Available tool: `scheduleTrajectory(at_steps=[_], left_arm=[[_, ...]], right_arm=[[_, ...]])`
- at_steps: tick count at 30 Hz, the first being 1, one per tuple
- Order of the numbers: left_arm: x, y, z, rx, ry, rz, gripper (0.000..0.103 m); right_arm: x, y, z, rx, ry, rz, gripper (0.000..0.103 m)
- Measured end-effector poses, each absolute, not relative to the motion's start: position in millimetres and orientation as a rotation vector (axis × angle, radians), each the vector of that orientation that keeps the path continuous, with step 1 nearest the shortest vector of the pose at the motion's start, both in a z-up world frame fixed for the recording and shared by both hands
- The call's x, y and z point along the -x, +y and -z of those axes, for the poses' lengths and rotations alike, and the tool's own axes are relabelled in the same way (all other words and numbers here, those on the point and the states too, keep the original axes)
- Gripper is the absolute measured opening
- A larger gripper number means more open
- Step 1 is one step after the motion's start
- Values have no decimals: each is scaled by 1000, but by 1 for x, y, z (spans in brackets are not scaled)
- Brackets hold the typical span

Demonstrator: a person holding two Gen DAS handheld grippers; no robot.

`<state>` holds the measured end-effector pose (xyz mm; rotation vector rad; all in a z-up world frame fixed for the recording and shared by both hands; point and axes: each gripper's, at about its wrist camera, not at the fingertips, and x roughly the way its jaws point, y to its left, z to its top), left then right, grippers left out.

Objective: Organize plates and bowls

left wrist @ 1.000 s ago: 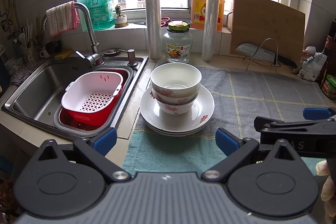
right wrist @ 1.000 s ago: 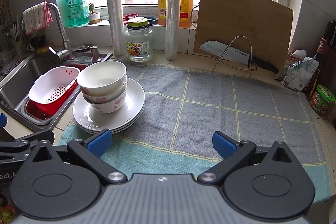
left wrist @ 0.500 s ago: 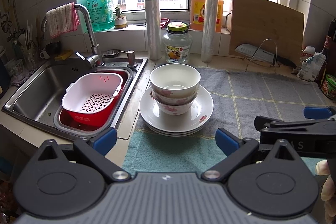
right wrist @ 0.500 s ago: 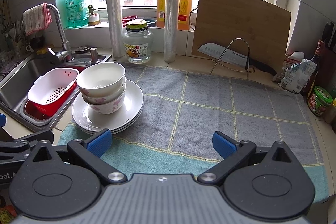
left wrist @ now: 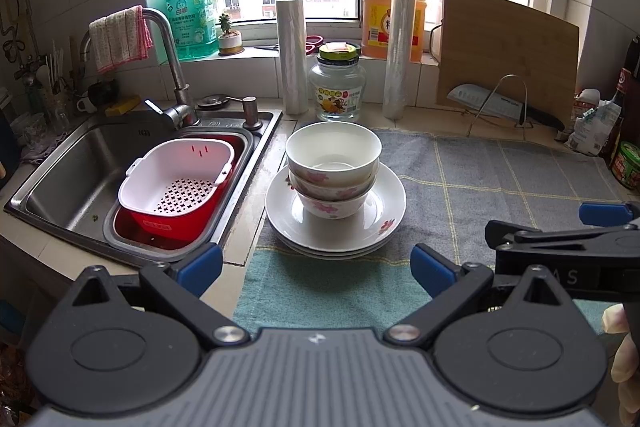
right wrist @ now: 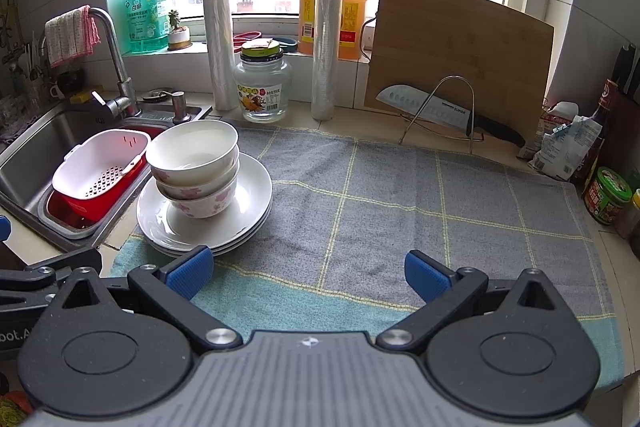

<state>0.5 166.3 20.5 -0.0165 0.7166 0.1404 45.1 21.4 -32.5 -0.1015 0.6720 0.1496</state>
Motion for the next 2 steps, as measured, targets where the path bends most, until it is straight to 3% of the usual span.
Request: scheduleTrajectory(at_steps=[2], left_arm=[[-1, 166, -21, 15, 715, -140, 100]], right_arm=[[-45, 21, 33, 101, 672, -150, 103]])
